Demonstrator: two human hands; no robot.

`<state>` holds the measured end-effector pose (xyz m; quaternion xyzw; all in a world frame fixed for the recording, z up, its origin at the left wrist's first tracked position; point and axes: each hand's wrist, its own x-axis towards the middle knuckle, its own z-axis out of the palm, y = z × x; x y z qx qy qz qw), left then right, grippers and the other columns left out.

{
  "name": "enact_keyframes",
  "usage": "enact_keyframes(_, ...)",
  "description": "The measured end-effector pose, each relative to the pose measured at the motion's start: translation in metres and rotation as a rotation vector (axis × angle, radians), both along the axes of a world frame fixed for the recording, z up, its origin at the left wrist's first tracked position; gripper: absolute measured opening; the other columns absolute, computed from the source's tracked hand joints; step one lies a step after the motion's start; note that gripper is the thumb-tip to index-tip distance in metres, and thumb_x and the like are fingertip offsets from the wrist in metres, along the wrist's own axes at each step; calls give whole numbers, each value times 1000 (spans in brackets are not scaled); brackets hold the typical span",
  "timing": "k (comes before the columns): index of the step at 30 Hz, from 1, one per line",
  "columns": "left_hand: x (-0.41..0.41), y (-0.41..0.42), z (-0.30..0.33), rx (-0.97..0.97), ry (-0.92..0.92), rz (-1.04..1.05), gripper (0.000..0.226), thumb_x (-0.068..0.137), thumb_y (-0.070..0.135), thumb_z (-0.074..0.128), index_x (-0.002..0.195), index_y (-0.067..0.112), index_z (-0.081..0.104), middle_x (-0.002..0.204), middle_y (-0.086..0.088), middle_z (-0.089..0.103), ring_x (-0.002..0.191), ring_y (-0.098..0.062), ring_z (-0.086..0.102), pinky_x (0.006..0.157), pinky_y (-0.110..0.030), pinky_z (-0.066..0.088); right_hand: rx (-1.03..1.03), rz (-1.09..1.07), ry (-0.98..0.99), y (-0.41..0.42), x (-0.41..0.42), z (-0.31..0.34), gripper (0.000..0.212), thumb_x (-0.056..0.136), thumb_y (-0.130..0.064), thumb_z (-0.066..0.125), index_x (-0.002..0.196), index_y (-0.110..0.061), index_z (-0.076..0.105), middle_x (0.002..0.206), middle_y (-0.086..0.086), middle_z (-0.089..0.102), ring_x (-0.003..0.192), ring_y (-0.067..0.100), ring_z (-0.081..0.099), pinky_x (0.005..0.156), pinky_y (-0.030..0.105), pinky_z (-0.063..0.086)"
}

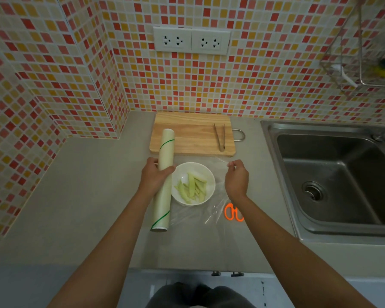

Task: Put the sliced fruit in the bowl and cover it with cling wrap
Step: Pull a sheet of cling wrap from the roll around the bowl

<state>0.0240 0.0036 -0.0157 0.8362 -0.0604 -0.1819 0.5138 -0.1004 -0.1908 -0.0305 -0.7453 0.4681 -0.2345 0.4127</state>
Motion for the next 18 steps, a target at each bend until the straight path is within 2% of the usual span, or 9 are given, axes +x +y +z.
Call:
enact_keyframes(4,0,7,-10,27,-23,-10,45,77,37,75,111,13,55,102,-1,60,87,-18,60,66,-28,44,-16,12,47,4,1,-6,21,98,-12,39,100,-6,59,77,5,61,69,23,56,61,28,40)
enact_keyframes(7,-1,9,-13,35,-23,-16,47,80,40,72,115,13,57,102,0,60,86,-18,59,61,-24,42,-14,12,77,4,-1,-11,20,98,-13,39,99,-6,58,80,9,63,75,30,62,64,31,44)
enact_keyframes(10,-3,11,-17,27,3,-18,48,81,41,70,117,13,58,104,-2,61,88,-19,61,68,-28,44,-32,14,116,4,-4,-16,20,99,-16,40,98,-5,57,86,15,67,79,33,62,68,35,47)
enact_keyframes(13,-3,13,-19,22,13,-20,46,82,42,69,117,14,59,103,-1,62,88,-19,61,70,-30,44,-41,19,133,5,-5,-19,20,99,-16,40,99,-5,57,89,16,67,81,33,62,66,33,44)
enact_keyframes(18,-2,17,-21,11,7,-28,36,84,41,66,111,17,61,97,1,64,81,-13,61,62,-25,44,-69,31,191,6,-4,-22,21,99,-18,40,102,-5,56,92,16,67,83,34,61,65,30,38)
